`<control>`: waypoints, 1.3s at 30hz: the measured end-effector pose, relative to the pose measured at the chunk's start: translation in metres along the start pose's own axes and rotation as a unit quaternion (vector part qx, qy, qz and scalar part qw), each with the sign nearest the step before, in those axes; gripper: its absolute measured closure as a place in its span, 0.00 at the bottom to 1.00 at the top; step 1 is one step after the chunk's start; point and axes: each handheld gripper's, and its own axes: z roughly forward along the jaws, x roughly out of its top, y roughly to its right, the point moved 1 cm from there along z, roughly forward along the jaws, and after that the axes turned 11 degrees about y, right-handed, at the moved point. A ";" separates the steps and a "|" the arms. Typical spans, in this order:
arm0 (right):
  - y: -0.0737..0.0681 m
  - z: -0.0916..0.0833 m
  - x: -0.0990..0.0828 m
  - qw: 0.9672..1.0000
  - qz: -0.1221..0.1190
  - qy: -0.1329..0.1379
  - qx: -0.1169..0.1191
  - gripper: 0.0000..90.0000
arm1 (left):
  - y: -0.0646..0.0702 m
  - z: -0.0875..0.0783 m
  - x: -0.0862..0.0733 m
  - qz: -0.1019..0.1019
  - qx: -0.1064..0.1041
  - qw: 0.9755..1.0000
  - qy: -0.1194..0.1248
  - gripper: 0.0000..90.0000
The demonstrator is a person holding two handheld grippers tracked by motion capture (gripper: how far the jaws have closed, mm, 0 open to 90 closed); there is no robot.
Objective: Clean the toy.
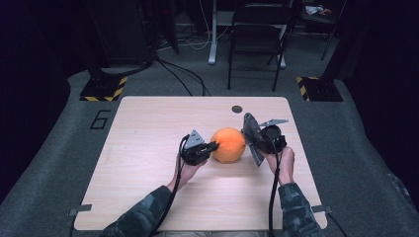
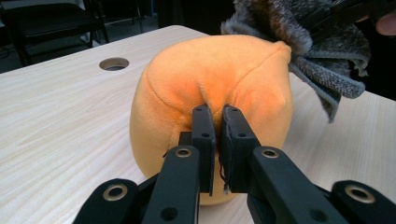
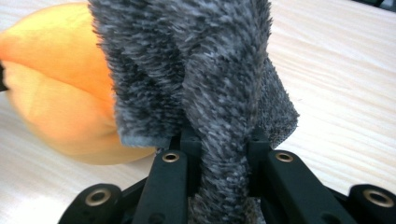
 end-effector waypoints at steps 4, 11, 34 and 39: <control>-0.007 -0.007 0.008 0.999 0.001 0.033 0.014 0.85 | -0.001 -0.001 0.000 0.001 0.001 1.000 -0.002 0.94; -0.044 0.002 0.014 0.998 -0.052 0.027 0.032 0.85 | -0.002 -0.004 0.000 0.006 0.004 1.000 -0.006 0.94; -0.033 0.020 -0.001 0.999 -0.026 0.011 0.043 0.85 | 0.012 0.002 0.034 0.088 -0.002 0.996 -0.016 0.42; -0.033 0.020 -0.001 0.999 -0.027 0.011 0.043 0.85 | 0.018 0.021 0.033 0.115 -0.015 0.992 -0.054 0.34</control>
